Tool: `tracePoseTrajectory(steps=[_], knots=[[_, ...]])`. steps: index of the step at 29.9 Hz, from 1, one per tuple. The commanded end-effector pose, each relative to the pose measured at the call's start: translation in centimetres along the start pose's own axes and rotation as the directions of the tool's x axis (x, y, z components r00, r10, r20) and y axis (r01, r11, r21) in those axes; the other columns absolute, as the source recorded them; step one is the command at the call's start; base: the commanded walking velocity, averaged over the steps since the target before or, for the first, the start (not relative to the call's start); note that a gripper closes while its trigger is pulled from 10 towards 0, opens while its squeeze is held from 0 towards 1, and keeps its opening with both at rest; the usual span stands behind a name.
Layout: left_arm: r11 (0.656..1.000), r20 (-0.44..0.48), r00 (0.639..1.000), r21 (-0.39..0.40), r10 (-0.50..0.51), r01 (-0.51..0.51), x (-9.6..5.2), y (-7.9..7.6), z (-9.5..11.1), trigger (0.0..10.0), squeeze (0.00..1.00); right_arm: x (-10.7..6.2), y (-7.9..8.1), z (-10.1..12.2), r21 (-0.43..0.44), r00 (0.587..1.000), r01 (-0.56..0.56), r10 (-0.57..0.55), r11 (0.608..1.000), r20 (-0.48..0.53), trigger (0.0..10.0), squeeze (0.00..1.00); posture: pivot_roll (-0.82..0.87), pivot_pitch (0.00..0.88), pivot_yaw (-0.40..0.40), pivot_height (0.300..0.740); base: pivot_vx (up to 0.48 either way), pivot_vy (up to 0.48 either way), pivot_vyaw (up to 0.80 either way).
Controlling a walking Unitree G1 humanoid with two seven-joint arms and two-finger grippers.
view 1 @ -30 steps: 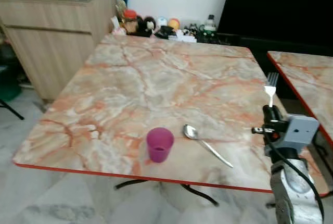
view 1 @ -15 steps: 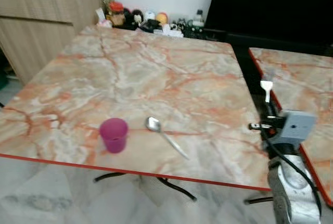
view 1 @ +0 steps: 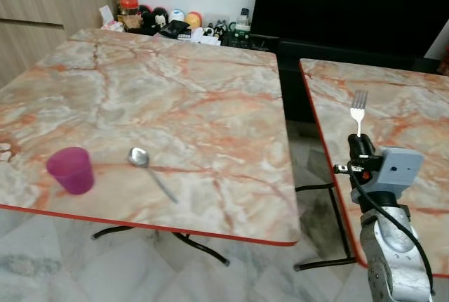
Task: Setting the table
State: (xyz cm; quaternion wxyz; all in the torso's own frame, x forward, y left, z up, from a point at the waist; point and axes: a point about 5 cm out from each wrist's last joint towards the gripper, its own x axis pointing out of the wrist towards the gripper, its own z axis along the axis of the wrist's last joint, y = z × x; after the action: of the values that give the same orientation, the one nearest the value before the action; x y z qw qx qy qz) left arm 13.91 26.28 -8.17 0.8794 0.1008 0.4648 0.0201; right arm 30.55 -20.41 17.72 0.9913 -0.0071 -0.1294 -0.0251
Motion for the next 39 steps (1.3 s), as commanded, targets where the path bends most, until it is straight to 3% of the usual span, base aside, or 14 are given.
tracePoseTrajectory(steps=[1,39], knots=[[1.0,-0.036,0.999,-0.001,-0.017,0.017,-0.14,-0.62,-0.92,10.0,0.0,-0.24,-0.72,0.03,-0.016,1.0,0.019,-0.019,1.0,0.002,10.0,0.0,0.05,0.093,-0.043,0.74,0.0,-0.48,0.0],[0.999,-0.041,0.999,-0.003,-0.034,0.034,-0.1,-1.39,-1.09,10.0,0.0,-0.3,-1.41,-0.26,-0.032,0.998,0.059,-0.059,0.998,-0.016,10.0,0.0,0.04,0.107,-0.044,0.74,0.0,-0.48,0.0]])
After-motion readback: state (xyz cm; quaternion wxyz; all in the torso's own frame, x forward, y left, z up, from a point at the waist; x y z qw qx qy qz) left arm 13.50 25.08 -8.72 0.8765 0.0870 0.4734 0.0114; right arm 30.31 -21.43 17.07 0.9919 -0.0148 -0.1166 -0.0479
